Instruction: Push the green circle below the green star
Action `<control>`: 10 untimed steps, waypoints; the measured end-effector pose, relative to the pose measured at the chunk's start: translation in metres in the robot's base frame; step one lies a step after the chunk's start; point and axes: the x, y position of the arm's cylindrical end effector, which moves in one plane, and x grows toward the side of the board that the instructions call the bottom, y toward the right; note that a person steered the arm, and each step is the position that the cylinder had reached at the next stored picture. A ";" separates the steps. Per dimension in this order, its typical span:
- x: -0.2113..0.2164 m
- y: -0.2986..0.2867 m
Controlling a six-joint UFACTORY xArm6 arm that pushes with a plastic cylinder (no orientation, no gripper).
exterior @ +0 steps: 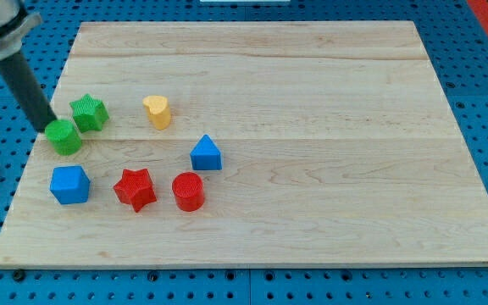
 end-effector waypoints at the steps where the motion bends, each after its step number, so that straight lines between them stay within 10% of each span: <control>1: 0.018 -0.002; 10: -0.181 0.031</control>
